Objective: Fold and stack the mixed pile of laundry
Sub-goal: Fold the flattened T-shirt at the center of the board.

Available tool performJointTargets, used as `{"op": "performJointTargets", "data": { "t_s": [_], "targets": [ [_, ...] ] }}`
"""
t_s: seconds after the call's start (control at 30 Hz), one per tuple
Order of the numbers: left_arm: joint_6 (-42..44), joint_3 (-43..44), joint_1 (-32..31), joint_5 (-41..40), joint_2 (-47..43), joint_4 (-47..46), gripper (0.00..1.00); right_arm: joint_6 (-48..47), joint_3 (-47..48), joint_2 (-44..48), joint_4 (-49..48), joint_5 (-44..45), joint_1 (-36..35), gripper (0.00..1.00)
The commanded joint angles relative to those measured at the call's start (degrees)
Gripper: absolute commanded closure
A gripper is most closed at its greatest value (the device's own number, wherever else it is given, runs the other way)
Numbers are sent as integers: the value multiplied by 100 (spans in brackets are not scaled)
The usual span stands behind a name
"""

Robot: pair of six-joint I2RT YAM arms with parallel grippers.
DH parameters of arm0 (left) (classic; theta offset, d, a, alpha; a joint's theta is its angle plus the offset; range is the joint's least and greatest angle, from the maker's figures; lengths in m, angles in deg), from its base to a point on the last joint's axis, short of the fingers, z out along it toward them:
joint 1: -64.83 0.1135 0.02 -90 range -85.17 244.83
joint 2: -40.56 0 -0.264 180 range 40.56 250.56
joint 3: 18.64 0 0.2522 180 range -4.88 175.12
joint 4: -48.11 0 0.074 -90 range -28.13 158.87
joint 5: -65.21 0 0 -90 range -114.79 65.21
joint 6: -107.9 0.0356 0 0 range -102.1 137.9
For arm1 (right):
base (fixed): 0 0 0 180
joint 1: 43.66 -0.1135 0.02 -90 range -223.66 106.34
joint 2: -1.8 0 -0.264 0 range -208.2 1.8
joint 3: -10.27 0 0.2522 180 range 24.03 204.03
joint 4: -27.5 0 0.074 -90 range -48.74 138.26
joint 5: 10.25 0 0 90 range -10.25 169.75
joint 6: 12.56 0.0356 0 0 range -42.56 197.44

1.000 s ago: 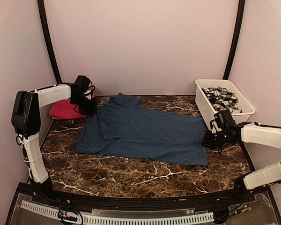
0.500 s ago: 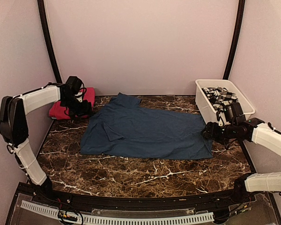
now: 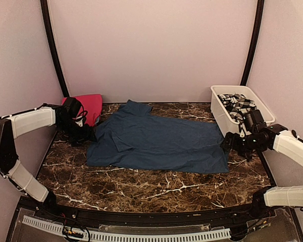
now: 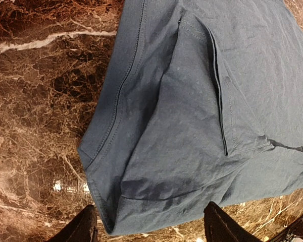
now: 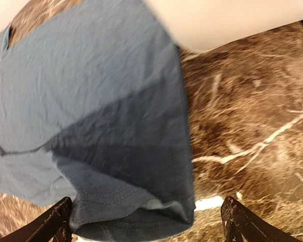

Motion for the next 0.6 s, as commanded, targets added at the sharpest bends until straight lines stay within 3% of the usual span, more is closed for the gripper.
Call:
{"op": "performJointTargets", "data": {
  "t_s": [0.0,0.33,0.57],
  "targets": [
    [-56,46,-14,40,195,-219,30,45,112,141,-10,204,478,1],
    [30,44,-643,338,466,-528,49,-227,61,-932,-711,-8,582,1],
    [-333,135,-605,50,1484,-278,55,-383,91,-1333,-921,58,821,1]
  ]
}}
